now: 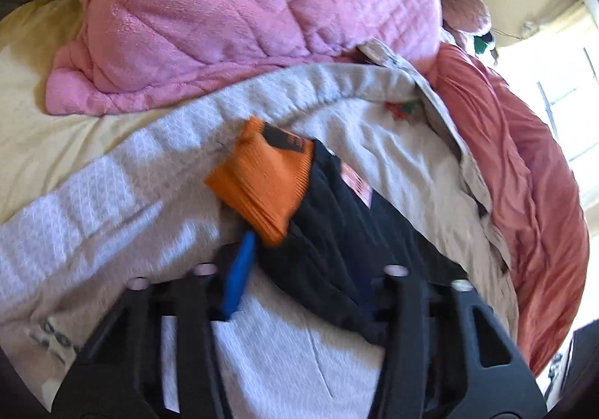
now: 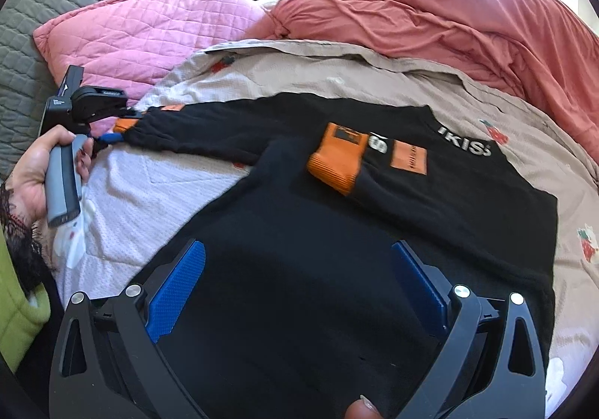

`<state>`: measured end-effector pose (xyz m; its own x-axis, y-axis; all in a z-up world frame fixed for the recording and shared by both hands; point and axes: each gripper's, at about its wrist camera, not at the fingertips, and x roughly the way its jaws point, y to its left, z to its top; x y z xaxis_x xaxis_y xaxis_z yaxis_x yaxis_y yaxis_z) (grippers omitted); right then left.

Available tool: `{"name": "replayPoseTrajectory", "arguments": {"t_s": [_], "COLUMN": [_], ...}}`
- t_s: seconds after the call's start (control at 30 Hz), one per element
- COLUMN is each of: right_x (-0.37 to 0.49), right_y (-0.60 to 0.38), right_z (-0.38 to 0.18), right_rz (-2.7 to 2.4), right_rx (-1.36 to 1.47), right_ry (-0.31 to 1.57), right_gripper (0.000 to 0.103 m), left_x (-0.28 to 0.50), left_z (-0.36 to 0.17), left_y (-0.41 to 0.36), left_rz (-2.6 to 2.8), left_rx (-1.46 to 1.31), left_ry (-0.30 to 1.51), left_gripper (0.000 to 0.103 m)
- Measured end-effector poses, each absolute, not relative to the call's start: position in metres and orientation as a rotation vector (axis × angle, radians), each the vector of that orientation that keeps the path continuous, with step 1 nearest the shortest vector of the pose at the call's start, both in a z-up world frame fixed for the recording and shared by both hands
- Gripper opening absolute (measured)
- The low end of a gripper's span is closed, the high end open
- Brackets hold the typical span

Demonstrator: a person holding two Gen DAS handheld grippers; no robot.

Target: Fold small clothes

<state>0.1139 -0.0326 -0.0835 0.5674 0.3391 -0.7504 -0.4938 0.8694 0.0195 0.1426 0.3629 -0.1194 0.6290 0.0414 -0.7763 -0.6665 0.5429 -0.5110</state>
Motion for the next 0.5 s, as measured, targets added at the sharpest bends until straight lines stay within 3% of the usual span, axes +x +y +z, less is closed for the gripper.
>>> {"name": "replayPoseTrajectory", "arguments": {"t_s": [0.03,0.3,0.5], "right_x": [0.114,0.125,0.136], "right_y": [-0.036,-0.070,-0.101], "right_z": [-0.084,-0.083,-0.081], "right_rz": [0.487,0.419,0.346], "right_rx": [-0.200,-0.146,-0.099], "right_ry": [0.836,0.843,0.836], "right_gripper": [0.099,0.099,0.099], "left_x": [0.143,0.152,0.174], "left_z": [-0.119,-0.069,-0.028], "left_y": [0.363,0.330,0.239], "left_rz": [0.484,0.394,0.073], "left_rx": [-0.903,-0.724,-0.531], "left_ry": [0.790,0.675,0.655], "left_gripper": [0.009,0.007,0.007]}}
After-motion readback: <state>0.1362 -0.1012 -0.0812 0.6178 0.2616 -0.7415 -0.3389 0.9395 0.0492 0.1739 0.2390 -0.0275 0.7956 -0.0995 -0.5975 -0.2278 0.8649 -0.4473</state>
